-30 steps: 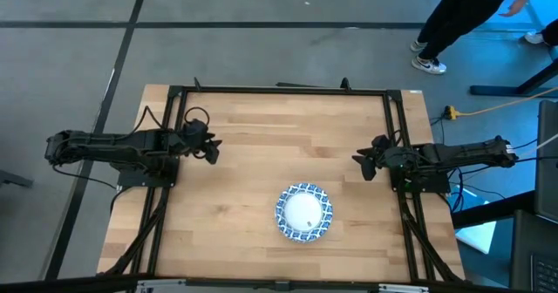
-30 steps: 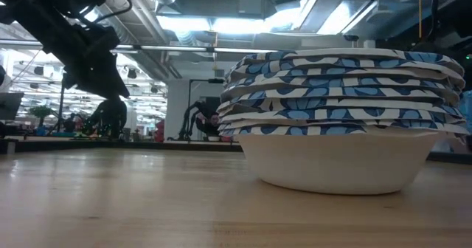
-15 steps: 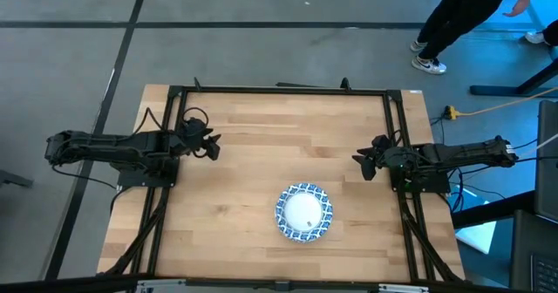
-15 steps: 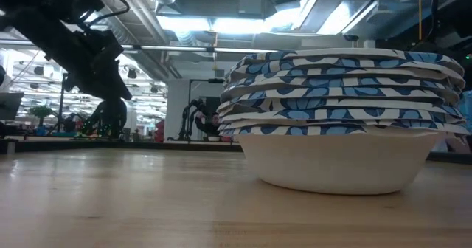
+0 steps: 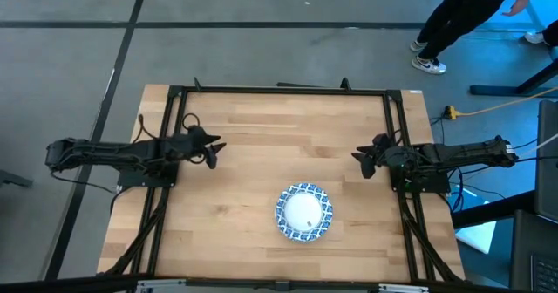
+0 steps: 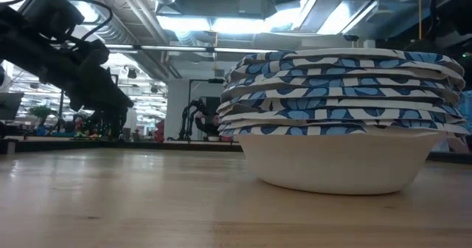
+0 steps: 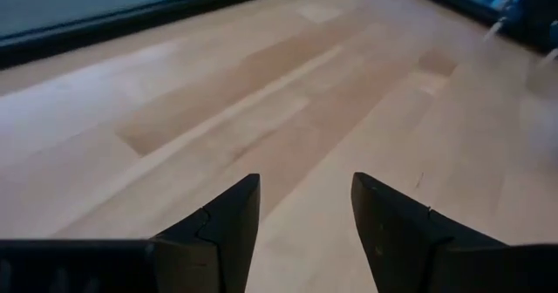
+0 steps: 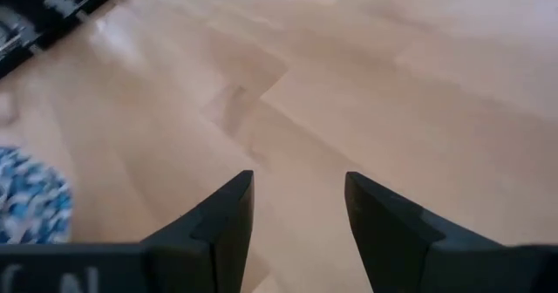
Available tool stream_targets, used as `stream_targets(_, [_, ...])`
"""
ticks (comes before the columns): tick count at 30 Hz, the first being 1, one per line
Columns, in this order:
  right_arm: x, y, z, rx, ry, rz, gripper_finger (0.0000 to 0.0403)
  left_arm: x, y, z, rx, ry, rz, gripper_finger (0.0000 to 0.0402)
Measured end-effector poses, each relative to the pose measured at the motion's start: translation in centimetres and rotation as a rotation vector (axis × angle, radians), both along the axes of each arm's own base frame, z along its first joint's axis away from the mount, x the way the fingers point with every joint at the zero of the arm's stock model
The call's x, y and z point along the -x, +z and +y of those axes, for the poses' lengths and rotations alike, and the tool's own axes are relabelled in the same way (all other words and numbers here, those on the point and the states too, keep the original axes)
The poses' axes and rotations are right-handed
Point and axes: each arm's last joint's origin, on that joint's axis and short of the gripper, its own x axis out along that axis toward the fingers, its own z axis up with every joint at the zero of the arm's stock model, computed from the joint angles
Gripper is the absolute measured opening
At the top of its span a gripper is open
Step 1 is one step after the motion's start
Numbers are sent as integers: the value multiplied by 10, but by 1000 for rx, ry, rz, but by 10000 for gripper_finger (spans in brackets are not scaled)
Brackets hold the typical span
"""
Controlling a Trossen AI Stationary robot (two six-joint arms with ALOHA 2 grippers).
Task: Nest bowls inside each other
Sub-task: Return to Home Position
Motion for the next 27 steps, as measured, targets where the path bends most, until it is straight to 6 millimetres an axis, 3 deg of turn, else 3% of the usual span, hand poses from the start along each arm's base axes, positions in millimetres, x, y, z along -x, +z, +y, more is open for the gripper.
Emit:
stream_targets(6, [0,1,-2,37,-57,-16,182,7,2,4,-43,-6,-55,176])
stream_targets(13, [-10,-1,-2,129,-30,-150,182,11,7,9,-89,-4,-97,176])
stream_targets(27, [-13,7,-12,237,-60,-177,182,13,9,15,-91,-21,-113,176])
